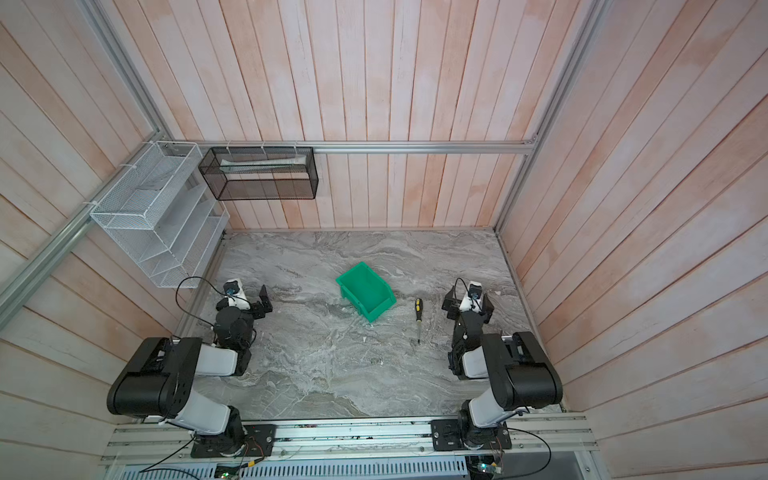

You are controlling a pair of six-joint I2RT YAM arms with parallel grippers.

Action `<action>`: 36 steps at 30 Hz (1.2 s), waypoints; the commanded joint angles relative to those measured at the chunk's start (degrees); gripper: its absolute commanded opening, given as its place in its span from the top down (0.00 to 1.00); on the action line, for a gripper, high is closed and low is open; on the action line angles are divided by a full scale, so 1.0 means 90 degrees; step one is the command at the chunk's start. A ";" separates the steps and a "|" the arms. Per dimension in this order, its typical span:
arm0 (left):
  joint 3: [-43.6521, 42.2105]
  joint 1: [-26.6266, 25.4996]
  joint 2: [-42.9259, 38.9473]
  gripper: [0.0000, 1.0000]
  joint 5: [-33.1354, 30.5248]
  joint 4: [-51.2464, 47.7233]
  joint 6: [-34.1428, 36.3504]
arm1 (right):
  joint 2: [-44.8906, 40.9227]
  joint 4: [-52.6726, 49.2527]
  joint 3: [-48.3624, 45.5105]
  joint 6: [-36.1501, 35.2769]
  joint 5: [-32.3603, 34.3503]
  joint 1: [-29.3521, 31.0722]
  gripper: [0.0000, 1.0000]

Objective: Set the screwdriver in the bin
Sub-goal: 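Reach the right gripper to the yellow-handled screwdriver while the left arm nears the bin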

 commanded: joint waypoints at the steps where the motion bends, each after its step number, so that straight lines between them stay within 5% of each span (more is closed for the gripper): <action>1: 0.0024 0.0025 -0.0049 0.00 0.0077 -0.0033 -0.0022 | 0.0028 -0.0046 0.0047 0.0076 -0.0065 -0.0031 0.02; 22: -0.0028 0.0010 -0.0082 0.00 -0.0031 0.0096 -0.0023 | -0.0279 -0.0146 -0.0006 0.0004 0.0052 0.0045 0.02; 24: -0.0432 -0.0211 -0.0478 0.00 -0.0256 0.0440 0.0154 | -0.0831 -0.0618 0.0030 -0.0153 0.1059 0.0465 0.02; 26: -0.0756 -0.0913 -0.1100 0.00 -0.1453 0.0936 0.0701 | -0.1610 -0.1013 -0.0048 -0.0179 0.1390 0.0664 0.02; 29: -0.0205 -0.1418 -0.2497 0.00 -0.1519 -0.1076 0.0312 | -0.2382 -0.0745 -0.0471 0.0351 0.1617 0.0717 0.02; 32: 0.0641 -0.1490 -0.3077 0.00 -0.0510 -0.2790 -0.1163 | -0.3203 -0.2506 -0.0035 0.1136 0.1819 0.0719 0.02; 36: 0.0908 -0.2454 -0.2819 0.00 -0.0367 -0.2423 -0.0961 | -0.3401 -0.5368 0.1339 0.1761 0.1242 0.0667 0.02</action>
